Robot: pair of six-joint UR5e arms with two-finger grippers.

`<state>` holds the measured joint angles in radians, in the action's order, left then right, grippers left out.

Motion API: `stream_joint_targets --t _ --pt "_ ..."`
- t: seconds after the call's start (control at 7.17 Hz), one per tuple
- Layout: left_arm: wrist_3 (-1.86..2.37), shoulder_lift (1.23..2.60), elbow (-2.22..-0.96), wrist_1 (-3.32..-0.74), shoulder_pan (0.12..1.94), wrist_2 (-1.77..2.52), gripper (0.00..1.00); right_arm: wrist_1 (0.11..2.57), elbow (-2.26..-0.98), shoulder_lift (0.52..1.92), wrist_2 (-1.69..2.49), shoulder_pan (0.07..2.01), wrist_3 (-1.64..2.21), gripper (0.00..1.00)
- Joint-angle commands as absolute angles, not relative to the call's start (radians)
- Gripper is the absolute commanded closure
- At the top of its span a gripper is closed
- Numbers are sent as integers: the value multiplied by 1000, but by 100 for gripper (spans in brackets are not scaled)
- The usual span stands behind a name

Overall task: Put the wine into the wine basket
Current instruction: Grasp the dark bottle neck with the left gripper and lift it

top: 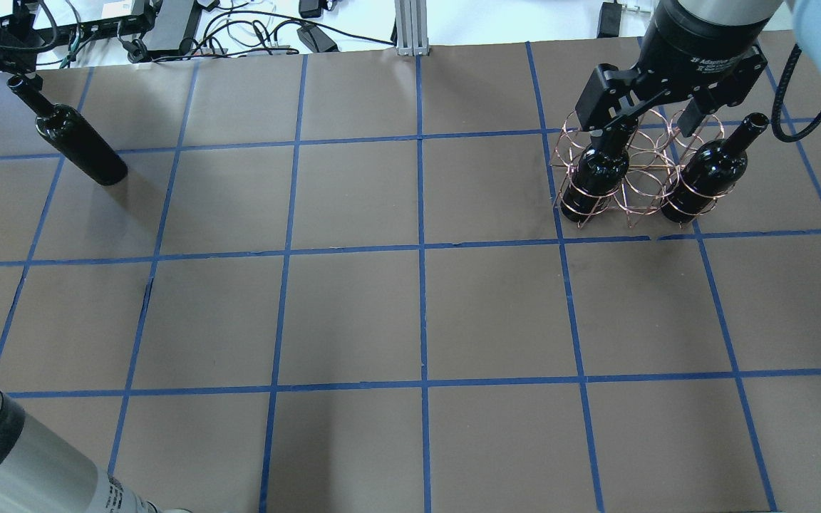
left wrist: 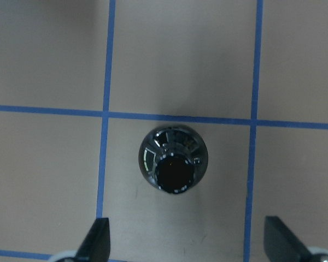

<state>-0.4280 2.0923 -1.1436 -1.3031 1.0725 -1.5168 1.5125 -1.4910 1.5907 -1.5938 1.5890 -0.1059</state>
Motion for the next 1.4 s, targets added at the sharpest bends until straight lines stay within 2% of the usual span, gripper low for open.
stream_joint_targets --t 0.0,0.56,0.7,0.98,1.26 --pt "-428 2132 -1135 -1276 1072 -1471 0 1511 -1491 1591 -1594 1588 -106 1" --pt "-429 2171 -1112 -1276 1072 -1465 0 1513 -1491 1591 -1594 1589 -106 1" --pt "-430 2171 -1112 -1276 1072 -1466 3 1513 -1491 1591 -1594 1589 -106 1" --pt "-430 2168 -1120 -1285 1072 -1477 40 1511 -1491 1592 -1594 1588 -106 1" --pt "-437 2168 -1121 -1287 1072 -1488 56 1512 -1491 1592 -1594 1589 -106 1"
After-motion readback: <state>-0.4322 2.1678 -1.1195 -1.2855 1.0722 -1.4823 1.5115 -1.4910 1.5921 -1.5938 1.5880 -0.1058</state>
